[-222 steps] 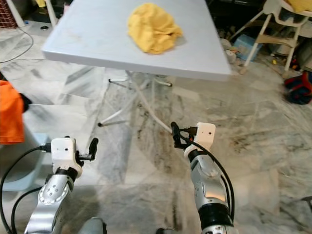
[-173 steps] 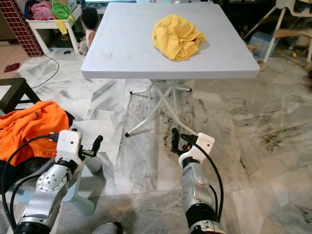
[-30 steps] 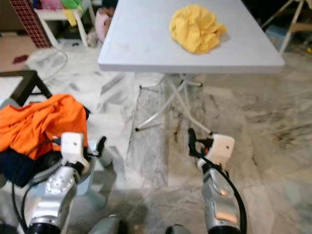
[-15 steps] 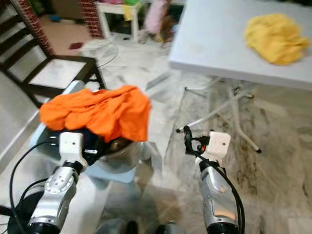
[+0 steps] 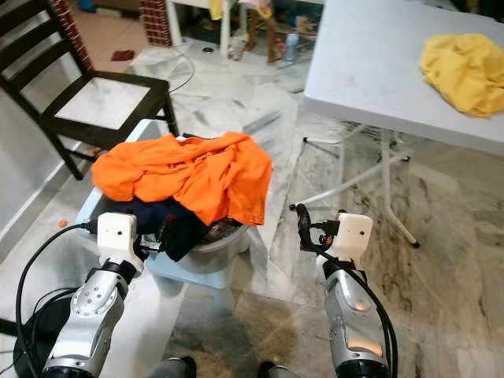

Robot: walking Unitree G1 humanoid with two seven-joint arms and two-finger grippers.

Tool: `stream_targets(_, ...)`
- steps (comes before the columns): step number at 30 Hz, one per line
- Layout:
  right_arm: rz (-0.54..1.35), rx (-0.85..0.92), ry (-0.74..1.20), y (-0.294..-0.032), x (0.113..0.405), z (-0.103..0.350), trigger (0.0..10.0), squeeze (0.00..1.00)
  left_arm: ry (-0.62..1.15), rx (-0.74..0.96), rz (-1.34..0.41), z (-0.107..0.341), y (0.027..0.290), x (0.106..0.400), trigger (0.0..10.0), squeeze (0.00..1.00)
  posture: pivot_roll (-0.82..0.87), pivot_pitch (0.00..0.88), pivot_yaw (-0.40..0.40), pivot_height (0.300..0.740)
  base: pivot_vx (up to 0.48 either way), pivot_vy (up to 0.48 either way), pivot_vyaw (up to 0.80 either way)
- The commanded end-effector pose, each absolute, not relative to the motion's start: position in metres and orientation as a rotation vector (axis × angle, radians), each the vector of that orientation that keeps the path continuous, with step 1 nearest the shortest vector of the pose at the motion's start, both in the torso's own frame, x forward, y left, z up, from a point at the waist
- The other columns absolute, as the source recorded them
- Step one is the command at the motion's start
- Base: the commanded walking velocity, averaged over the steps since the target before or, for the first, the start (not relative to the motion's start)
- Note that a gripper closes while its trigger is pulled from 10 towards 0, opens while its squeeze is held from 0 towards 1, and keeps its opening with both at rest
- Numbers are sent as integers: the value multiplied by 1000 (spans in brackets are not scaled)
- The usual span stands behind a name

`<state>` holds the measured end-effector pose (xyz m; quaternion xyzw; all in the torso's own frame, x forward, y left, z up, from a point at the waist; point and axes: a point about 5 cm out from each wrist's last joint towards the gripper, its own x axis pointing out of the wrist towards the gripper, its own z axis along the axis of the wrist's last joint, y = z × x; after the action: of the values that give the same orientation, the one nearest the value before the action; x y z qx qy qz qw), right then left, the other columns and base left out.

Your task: Hang hanger

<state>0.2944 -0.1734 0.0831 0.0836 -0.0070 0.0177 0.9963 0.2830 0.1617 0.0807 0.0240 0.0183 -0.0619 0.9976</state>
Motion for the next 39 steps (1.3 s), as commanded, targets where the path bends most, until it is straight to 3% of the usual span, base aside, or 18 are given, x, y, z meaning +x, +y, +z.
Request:
stream_targets(1,30,167,3,-175,294,80,10000,0,30,43,-117,81,165,278,10000,0,140,171,-78,740,0,0,519)
stream_targets(26,76,169,5,-166,297,80,10000,0,38,26,-110,79,164,271,10000,0,156,189,-95,740,321,0,143)
stream_targets(39,132,167,15,-158,299,81,10000,0,-14,115,-16,87,176,271,10000,0,171,195,-110,740,0,0,0)
